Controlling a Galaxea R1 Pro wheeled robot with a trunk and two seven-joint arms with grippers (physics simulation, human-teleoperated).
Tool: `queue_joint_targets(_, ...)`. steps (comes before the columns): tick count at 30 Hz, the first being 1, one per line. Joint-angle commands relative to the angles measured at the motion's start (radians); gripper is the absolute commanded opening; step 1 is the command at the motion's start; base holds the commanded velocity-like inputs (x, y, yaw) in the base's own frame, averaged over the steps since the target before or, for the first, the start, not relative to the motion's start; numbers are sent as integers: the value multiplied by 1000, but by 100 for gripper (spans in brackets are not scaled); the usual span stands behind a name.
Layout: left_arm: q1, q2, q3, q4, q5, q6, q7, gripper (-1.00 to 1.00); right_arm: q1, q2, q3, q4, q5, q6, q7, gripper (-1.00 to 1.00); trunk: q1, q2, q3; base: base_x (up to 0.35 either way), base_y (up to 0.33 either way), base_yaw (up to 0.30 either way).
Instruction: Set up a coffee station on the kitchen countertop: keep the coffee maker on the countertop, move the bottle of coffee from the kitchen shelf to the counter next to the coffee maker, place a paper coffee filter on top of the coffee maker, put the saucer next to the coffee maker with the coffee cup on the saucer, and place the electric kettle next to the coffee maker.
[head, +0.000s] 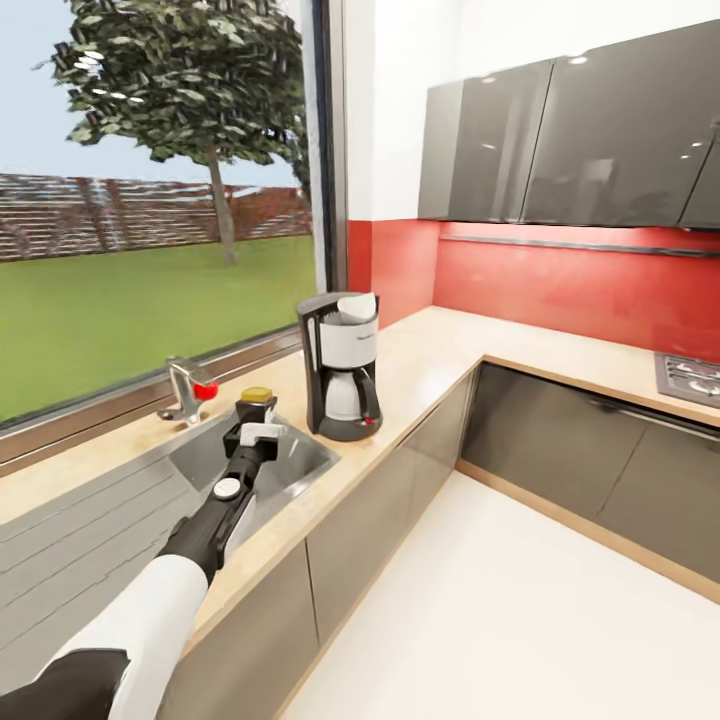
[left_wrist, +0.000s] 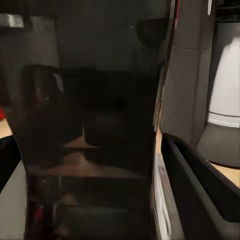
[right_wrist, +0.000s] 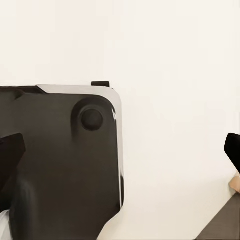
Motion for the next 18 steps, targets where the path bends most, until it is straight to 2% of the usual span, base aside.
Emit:
queue_joint_targets(1,-1,-1,1,1,-12,-3,4,-100,-1,0,-7,1,9,-3,-1,100,1,-2,-2,323,-16,0)
queue_joint_targets(9,0,0,6,1,-12,-5,4,-100,-1,0,-5,1,9,-1,0,100,1,-2,-2,307,-115,7)
queue_joint_targets(18,3,1,11,-2,-12,-13,6,-100,-1,0,-4,1,10,0,0,100,1,-2,-9,295,-127,181)
